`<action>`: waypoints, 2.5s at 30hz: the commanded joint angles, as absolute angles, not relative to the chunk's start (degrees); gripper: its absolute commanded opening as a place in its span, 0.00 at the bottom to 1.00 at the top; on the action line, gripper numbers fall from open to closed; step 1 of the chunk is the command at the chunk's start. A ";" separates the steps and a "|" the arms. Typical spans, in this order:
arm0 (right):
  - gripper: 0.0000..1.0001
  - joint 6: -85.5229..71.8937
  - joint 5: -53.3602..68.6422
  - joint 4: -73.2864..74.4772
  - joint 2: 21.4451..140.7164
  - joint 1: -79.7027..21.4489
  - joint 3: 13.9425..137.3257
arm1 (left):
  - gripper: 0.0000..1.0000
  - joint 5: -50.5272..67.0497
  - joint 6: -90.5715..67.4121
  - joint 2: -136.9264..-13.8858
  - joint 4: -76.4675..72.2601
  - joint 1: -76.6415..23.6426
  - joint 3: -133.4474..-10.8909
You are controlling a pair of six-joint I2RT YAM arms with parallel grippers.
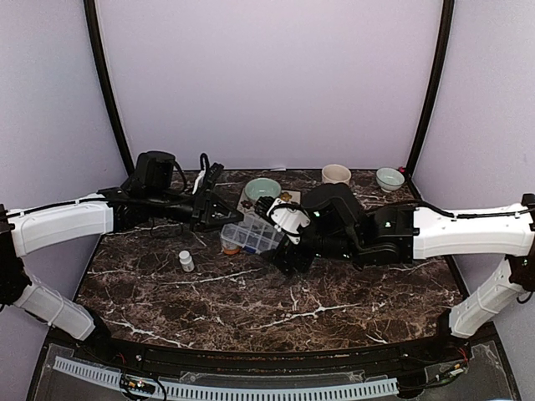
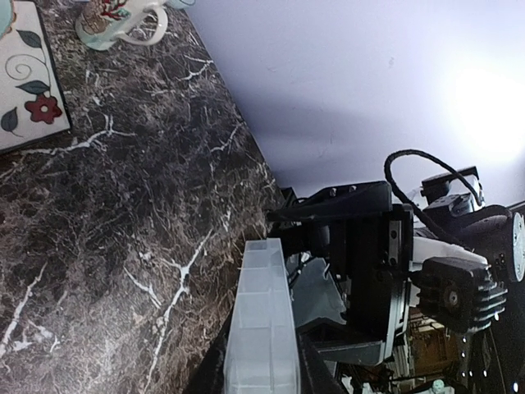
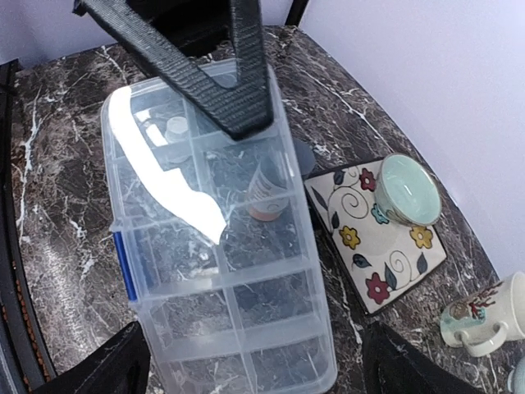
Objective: Sort the pills into containers
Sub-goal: Pass from the right arm to the left, then pass from the left arm to the right
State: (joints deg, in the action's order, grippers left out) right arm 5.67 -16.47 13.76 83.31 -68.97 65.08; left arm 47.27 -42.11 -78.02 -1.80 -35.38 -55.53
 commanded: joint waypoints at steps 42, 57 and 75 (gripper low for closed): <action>0.77 -77.36 2.78 -63.45 95.54 -57.14 47.71 | 0.00 21.41 -65.97 -78.22 -42.68 -35.60 -40.79; 0.76 -81.83 6.71 -64.47 99.17 -56.60 50.46 | 0.00 22.77 -66.80 -79.72 -44.91 -35.60 -41.22; 0.71 -83.52 8.83 -64.97 101.73 -57.06 51.59 | 0.00 23.03 -65.13 -80.51 -43.34 -34.89 -43.23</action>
